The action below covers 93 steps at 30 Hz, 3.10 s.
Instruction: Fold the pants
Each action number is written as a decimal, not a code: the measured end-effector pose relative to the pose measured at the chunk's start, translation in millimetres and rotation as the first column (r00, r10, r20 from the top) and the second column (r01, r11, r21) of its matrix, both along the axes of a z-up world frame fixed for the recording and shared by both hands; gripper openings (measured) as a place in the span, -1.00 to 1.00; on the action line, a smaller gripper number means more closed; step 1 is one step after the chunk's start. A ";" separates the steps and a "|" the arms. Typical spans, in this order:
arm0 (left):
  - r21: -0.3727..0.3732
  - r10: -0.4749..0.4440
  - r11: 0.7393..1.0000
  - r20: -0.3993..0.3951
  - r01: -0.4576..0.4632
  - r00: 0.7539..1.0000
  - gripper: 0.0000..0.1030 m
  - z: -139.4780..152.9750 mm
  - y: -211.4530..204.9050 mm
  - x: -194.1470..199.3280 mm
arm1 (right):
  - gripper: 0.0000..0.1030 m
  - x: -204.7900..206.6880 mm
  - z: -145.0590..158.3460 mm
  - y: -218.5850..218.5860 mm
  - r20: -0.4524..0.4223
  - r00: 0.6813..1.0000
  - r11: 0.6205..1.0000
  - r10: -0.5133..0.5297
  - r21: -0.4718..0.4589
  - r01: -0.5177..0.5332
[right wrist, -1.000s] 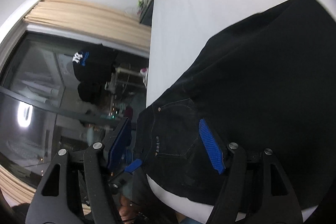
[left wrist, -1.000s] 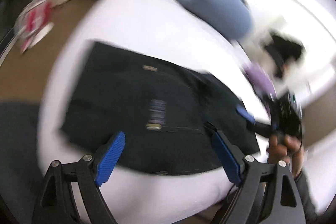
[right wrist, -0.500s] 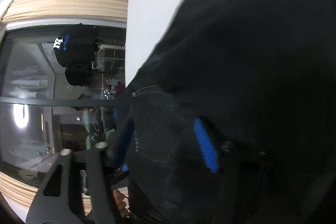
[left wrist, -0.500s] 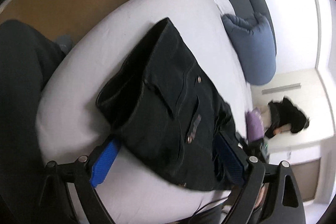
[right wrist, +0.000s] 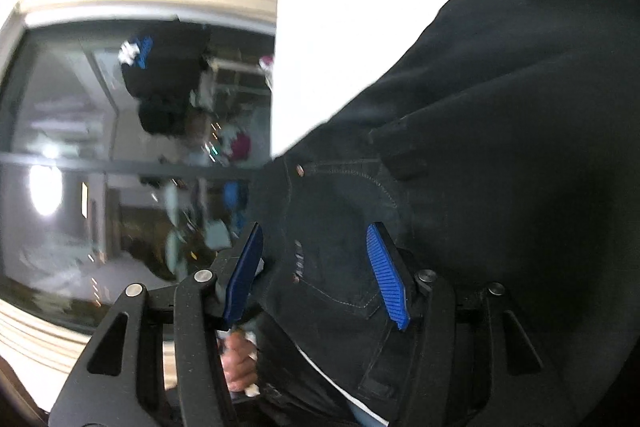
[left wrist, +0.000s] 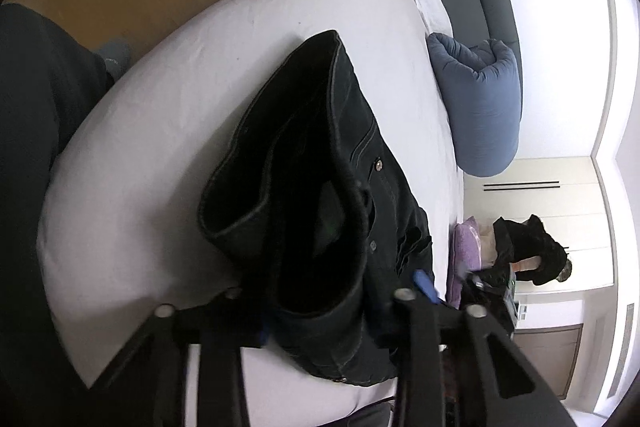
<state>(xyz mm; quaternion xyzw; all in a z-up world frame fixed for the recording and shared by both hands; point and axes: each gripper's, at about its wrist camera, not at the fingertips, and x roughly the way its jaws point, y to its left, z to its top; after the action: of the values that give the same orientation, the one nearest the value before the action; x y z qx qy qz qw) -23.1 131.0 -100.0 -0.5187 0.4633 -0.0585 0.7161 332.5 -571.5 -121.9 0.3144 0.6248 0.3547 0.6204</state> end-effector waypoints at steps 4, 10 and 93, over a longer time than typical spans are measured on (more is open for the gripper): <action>0.051 -0.033 0.998 0.049 0.031 0.998 -0.58 16.1 -5.7 2.3 | 0.05 6.0 -23.9 2.4 -0.076 0.997 0.999 0.016 -0.049 -0.020; 0.151 -0.099 0.985 0.122 0.080 0.988 -0.63 46.1 -25.8 11.7 | 0.04 6.1 -26.3 2.2 -0.103 0.995 0.999 0.002 -0.045 -0.007; 0.737 -0.921 0.275 0.017 0.617 0.390 -0.01 63.7 -485.5 110.1 | -0.69 -38.5 -34.0 -237.4 0.109 0.947 0.951 -0.303 -0.035 0.308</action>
<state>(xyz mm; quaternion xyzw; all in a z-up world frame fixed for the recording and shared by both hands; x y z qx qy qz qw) 87.0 -354.5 -36.3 0.0870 0.4705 -0.3697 0.7965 294.1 -808.9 -155.9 0.3728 0.5450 0.2536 0.7069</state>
